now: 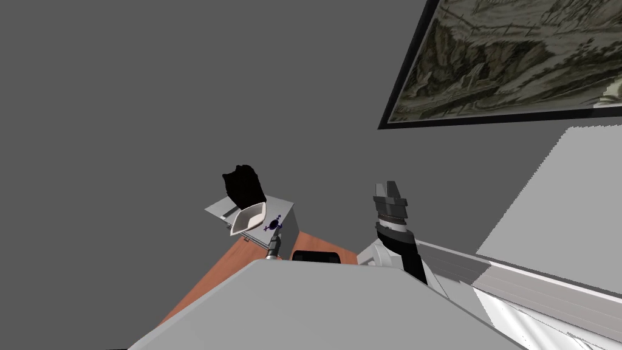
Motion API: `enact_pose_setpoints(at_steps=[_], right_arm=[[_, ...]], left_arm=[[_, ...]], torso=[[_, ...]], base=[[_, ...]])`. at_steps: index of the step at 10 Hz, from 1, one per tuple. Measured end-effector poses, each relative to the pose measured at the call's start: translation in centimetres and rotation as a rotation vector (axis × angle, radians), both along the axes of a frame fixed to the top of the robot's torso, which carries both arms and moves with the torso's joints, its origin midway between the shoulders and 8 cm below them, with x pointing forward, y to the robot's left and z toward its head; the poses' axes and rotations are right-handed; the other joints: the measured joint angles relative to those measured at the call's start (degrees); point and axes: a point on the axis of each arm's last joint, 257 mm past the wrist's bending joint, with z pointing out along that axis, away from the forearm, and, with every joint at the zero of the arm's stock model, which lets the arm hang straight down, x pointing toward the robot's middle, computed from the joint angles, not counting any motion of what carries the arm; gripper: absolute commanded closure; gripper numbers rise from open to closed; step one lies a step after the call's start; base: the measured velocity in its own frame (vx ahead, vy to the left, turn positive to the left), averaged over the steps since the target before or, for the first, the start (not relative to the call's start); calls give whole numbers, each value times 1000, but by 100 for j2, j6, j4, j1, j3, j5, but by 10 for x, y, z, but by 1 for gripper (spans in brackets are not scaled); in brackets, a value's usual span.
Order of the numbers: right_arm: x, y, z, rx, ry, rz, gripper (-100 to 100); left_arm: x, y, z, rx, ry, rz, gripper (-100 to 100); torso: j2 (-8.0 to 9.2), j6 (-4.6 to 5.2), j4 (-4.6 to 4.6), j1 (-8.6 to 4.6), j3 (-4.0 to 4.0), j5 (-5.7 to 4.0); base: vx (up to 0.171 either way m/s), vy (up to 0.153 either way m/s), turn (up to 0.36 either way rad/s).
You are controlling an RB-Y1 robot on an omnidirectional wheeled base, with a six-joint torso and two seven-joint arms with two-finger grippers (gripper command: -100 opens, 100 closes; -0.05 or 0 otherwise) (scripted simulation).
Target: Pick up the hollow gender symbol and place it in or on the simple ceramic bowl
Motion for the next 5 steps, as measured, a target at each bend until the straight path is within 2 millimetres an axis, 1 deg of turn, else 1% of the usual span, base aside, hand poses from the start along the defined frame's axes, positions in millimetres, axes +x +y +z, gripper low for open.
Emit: enact_pose_setpoints(at_steps=[2,3,5], right_arm=[[0,0,0,0,0,0,0],[0,0,0,0,0,0,0],[0,0,0,0,0,0,0]], left_arm=[[3,-8,-3,-27,3,8,-100],[4,-14,-3,-43,1,13,-100],[4,-17,-6,-53,4,16,-100]], torso=[[5,0,2,6,3,1],[4,0,1,8,3,1],[22,0,4,-8,12,-2]], base=[[70,57,-3],[46,39,-2],[25,20,4]])
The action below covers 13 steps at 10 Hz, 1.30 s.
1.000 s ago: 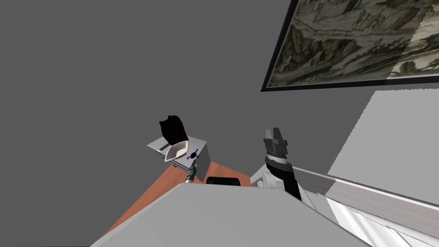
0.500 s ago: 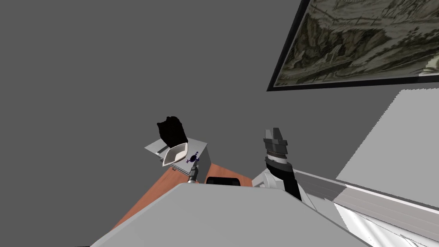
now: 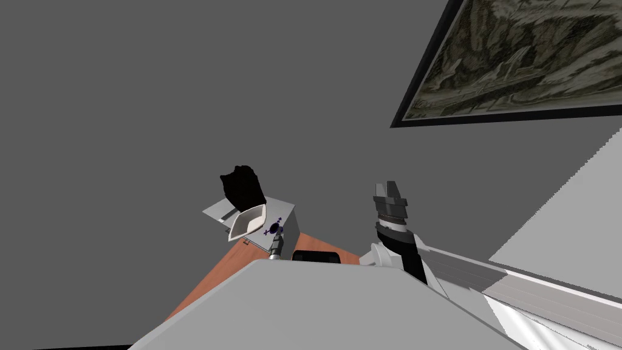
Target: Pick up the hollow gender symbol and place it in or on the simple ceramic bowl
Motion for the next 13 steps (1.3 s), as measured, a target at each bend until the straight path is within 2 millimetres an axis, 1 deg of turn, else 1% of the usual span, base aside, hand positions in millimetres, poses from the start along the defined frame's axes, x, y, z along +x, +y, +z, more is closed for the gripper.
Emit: enact_pose_setpoints(at_steps=[1,2,3,4,8,9,10,11,12,13], right_arm=[[0,0,0,0,0,0,0],[0,0,0,0,0,0,0],[0,0,0,0,0,0,0],[0,0,0,0,0,0,0],[0,0,0,0,0,0,0],[0,0,0,0,0,0,0],[0,0,0,0,0,0,0],[0,0,0,0,0,0,0],[0,0,0,0,0,0,0],[0,0,0,0,0,0,0]], left_arm=[[1,-6,-3,-15,2,4,-100],[1,-7,-2,-16,-1,4,0],[1,-7,-2,-16,-1,4,-100],[1,-7,-2,-16,-1,4,100],[1,-7,-2,-16,-1,4,100],[1,-7,-2,-16,-1,4,0],[1,-7,-2,-16,-1,4,100],[1,-7,-2,-16,-1,4,0],[1,-7,-2,-16,-1,4,100],[8,2,0,-6,1,-3,100]], torso=[[-4,1,0,4,-2,1],[0,0,0,2,0,0],[6,0,2,-3,4,-1],[9,0,2,-5,5,-1],[10,0,2,-6,6,-2],[10,0,2,-7,6,-2],[10,0,2,-7,6,-2],[10,0,2,-7,6,-3],[10,0,2,-7,6,-3],[18,2,5,-21,11,-7]], base=[[23,20,-4],[0,0,0],[0,0,0],[0,0,0],[0,0,0],[0,0,0],[0,0,0],[0,0,0],[-38,-54,-38],[-91,-99,-31]])
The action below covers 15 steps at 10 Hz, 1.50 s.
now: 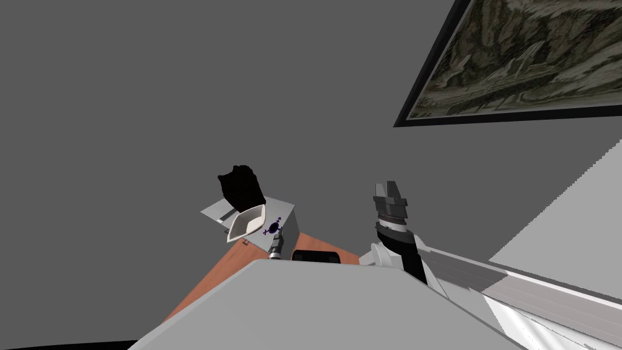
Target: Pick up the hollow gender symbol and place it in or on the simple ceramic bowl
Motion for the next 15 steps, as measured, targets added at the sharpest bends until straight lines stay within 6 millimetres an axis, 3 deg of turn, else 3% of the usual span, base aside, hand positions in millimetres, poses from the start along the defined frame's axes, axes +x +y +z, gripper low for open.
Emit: enact_pose_setpoints(at_steps=[4,6,15], right_arm=[[0,0,0,0,0,0,0],[0,0,0,0,0,0,0],[0,0,0,0,0,0,0]], left_arm=[[31,17,5,12,18,-16,100],[31,17,2,12,24,-16,100],[87,40,9,8,66,-28,100]], torso=[[5,1,0,-5,3,-2],[-6,-2,-4,11,-5,1],[4,1,0,-5,2,-2]], base=[[-41,-44,-9],[-12,-16,-8],[-44,-39,-14]])
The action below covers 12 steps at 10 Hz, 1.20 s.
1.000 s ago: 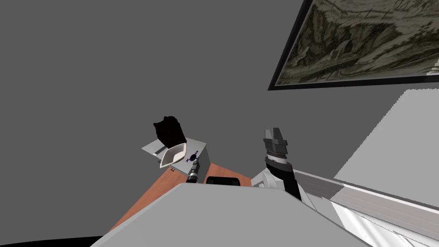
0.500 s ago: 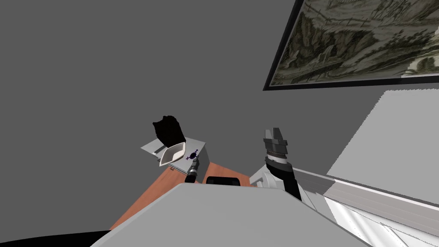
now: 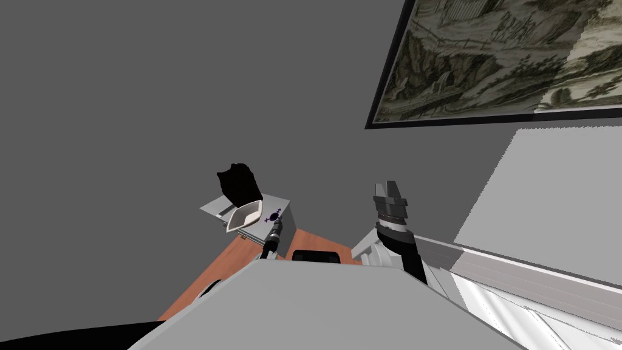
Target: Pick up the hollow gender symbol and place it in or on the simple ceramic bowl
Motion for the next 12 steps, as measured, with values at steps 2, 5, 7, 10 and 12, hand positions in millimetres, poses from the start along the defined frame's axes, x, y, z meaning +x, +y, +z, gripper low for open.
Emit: enact_pose_setpoints(at_steps=[2,5,7,10,12], right_arm=[[0,0,0,0,0,0,0],[0,0,0,0,0,0,0],[0,0,0,0,0,0,0],[0,0,0,0,0,0,0],[0,0,0,0,0,0,0]], left_arm=[[7,2,1,-5,12,1,100],[27,8,5,-12,28,1,100],[43,14,12,-19,39,3,100],[65,21,16,-31,65,10,100],[85,25,27,-42,73,14,100]], torso=[[-2,-5,-4,5,-2,2],[-1,-5,-4,6,-2,2],[5,-4,-3,1,1,1],[3,-3,-3,3,1,2],[8,-5,-2,-3,3,1]], base=[[-36,-30,-7],[-43,-34,-13],[-41,-27,-7],[-61,-34,-16],[-39,-31,-6]])
